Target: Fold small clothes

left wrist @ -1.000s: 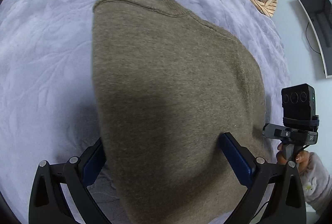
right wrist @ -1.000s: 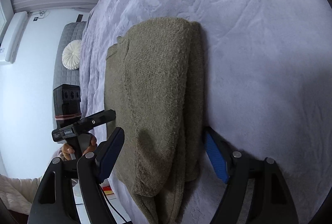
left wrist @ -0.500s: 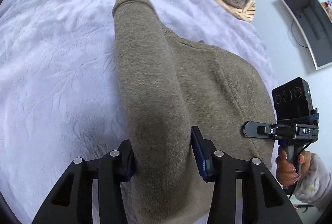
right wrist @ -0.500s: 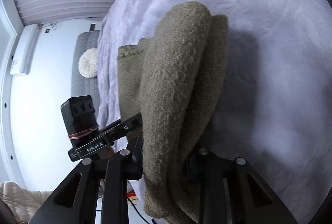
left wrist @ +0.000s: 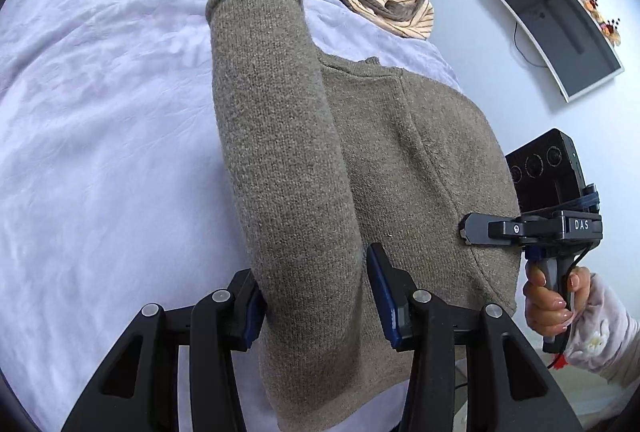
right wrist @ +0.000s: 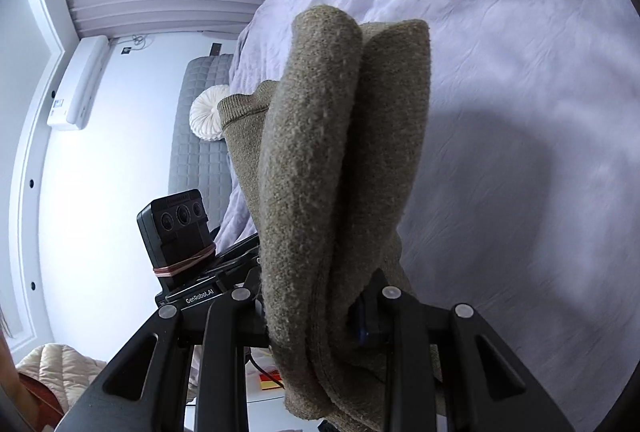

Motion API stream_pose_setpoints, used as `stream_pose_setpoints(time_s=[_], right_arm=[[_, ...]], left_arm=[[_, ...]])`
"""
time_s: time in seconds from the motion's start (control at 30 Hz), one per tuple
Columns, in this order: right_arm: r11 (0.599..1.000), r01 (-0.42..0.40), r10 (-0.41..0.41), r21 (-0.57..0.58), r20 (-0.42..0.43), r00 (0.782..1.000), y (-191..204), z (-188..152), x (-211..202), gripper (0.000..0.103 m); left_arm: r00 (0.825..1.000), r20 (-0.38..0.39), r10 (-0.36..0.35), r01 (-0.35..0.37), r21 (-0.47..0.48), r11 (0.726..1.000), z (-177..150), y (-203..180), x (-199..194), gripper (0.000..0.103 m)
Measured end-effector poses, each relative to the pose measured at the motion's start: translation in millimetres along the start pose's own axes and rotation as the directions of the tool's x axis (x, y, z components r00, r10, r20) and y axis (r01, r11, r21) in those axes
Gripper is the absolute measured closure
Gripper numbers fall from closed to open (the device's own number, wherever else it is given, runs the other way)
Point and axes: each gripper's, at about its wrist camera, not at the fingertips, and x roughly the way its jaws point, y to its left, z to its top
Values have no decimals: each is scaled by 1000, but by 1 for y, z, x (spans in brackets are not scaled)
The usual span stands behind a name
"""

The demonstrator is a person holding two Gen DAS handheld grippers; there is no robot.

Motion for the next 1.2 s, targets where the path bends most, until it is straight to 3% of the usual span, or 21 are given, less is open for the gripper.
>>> stream_pose_setpoints(time_s=[0.1, 0.27, 0.33, 0.4, 0.47, 0.5, 0.53, 0.57, 0.63, 0.67, 0.7, 0.77, 0.8, 0.83, 0.87, 0.97, 1.03, 1.1, 1.2], right_arm=[[999, -26, 27, 20, -21, 999, 3, -22, 18, 73], [996, -44, 51, 77, -84, 995, -11, -48, 72, 73], [996, -12, 23, 91, -114, 993, -25, -53, 92, 73], [992, 82, -68, 98, -138, 988, -41, -46, 108, 72], [963, 261, -250, 72, -129, 959, -53, -36, 114, 69], [942, 332, -324, 55, -116, 939, -54, -30, 113, 62], [922, 385, -380, 33, -105, 919, -53, -25, 110, 56], [900, 435, -433, 4, -82, 897, -48, -23, 106, 56], [838, 542, -544, -60, -44, 838, -38, -23, 98, 56], [797, 599, -602, -82, -21, 798, -34, -24, 94, 56], [777, 624, -626, -88, -4, 780, -30, -26, 90, 57], [760, 642, -642, -101, 32, 766, -21, -41, 79, 72], [751, 649, -649, -119, 48, 760, -13, -47, 78, 84], [742, 656, -654, -137, 65, 754, -2, -51, 76, 88], [740, 653, -649, -162, 82, 756, 3, -59, 73, 88], [770, 593, -590, -236, 92, 802, 32, -85, 83, 89], [768, 582, -587, -268, 70, 807, 43, -95, 94, 89], [745, 597, -611, -296, 57, 790, 49, -108, 108, 89], [669, 673, -693, -315, 64, 718, 31, -128, 101, 89]], left_arm=[[1000, -12, 19, -20, -26, 999, -2, 6, -1, 56], [997, -36, 67, -70, -112, 991, -46, 40, 2, 55], [994, -50, 102, -108, -143, 984, -58, 57, 15, 55], [979, -82, 186, -198, -173, 965, -71, 74, 29, 55], [958, -104, 269, -283, -176, 943, -79, 85, 34, 55], [951, -102, 293, -307, -182, 934, -83, 91, 32, 52], [949, -90, 301, -313, -193, 930, -88, 95, 27, 36], [938, -72, 339, -347, -209, 915, -91, 99, 19, 27], [921, -55, 386, -388, -216, 896, -94, 104, 12, 27], [919, -62, 389, -393, -222, 892, -96, 108, 9, 27], [922, -64, 383, -387, -239, 891, -97, 111, 5, 27], [933, -50, 357, -357, -258, 898, -100, 112, -1, 27], [937, -44, 348, -347, -250, 904, -105, 111, -5, 27], [941, -37, 337, -336, -236, 912, -106, 106, -6, 27], [947, -31, 321, -320, -217, 922, -111, 104, -13, 27], [968, -7, 250, -247, -166, 955, -109, 80, -11, 27], [978, -8, 209, -208, -132, 969, -107, 65, -1, 27], [978, -31, 207, -209, -108, 972, -109, 53, 12, 27], [970, -64, 236, -241, -95, 966, -126, 49, 23, 27]])
